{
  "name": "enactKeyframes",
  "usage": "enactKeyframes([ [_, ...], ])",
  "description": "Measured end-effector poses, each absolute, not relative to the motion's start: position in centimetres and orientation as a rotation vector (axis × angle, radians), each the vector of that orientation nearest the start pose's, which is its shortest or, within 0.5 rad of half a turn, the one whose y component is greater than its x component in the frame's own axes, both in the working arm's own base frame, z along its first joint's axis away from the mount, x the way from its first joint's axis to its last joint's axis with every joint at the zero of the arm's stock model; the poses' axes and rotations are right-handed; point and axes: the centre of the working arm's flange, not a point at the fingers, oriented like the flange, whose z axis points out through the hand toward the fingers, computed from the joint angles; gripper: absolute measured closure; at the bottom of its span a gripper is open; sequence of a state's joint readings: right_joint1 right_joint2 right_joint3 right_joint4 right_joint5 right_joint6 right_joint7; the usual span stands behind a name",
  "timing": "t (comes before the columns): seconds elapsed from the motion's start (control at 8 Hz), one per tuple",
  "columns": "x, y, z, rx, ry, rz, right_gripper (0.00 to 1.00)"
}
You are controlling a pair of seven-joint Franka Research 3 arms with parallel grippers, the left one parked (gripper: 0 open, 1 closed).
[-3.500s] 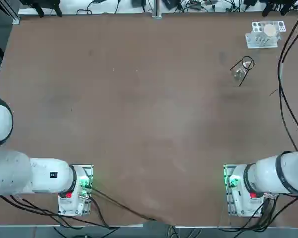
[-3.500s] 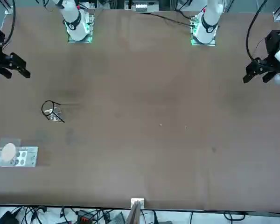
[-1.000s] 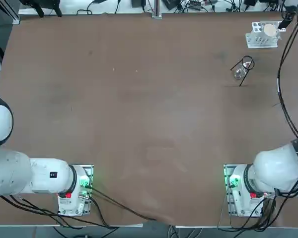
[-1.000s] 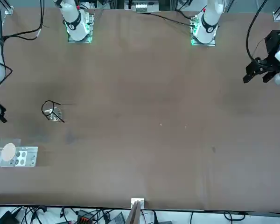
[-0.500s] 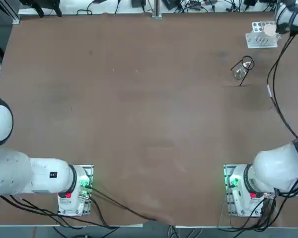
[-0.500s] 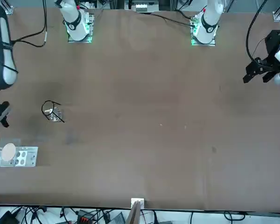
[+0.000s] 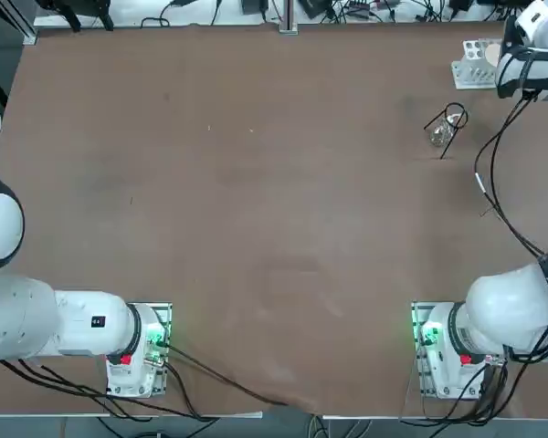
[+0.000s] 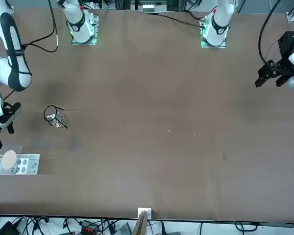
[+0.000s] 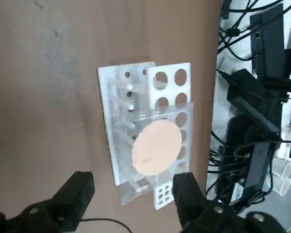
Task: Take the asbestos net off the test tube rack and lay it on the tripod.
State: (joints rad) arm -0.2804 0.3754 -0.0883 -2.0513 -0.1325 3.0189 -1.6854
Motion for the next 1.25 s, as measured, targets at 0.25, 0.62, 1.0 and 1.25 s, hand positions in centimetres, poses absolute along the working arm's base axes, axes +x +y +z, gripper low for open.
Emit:
enactKeyframes([
  [0.25, 60.0, -22.0, 30.1, 1.914, 1.73, 0.302, 0.01],
  [0.62, 59.9, -22.7, 26.4, 1.857, 1.708, 0.337, 0.01],
  [1.0, 60.4, -23.2, 25.1, 1.836, 1.713, 0.336, 0.03],
  [1.25, 61.2, -23.9, 25.0, 1.806, 1.716, 0.331, 0.07],
])
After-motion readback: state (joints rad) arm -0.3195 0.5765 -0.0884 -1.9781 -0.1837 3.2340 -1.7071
